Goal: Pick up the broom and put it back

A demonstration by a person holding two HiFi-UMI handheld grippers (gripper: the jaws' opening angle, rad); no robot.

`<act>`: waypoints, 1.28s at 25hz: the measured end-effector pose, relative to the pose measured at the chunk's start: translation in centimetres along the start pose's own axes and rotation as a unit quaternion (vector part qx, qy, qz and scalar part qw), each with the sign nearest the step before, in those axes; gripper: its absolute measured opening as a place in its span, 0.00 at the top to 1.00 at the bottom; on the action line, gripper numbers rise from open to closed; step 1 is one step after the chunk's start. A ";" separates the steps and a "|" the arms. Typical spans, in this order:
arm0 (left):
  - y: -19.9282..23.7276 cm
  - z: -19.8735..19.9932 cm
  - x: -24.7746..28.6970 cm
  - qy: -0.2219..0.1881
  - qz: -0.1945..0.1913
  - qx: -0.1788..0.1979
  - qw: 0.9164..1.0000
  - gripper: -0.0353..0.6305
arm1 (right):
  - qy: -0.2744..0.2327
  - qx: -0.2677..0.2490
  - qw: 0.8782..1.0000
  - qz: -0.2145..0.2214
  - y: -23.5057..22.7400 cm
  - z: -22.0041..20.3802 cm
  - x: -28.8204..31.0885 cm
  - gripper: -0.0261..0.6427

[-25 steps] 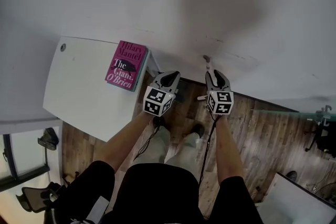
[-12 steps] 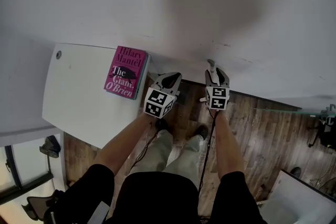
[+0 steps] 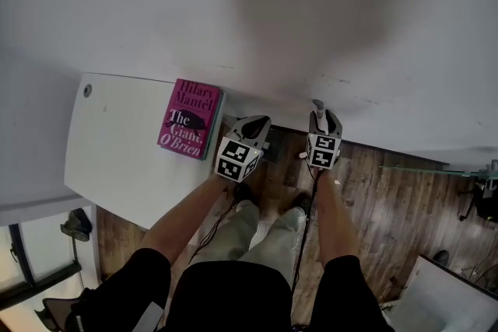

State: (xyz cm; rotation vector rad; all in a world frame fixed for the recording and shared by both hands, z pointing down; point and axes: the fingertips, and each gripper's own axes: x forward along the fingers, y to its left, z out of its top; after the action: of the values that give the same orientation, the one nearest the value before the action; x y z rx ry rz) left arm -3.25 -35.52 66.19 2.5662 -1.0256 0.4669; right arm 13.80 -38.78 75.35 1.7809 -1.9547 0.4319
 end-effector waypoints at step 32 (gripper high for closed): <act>-0.5 -0.7 -0.2 0.012 0.001 -0.008 1.000 0.92 | 0.006 -0.009 0.998 -0.067 -3.7 -2.1 -4.3 0.81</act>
State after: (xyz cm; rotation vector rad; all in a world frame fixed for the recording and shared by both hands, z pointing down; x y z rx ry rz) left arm -3.09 -34.77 66.63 2.5405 -1.0208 0.4870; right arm 17.99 -34.50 74.56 1.8804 -1.8116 0.3773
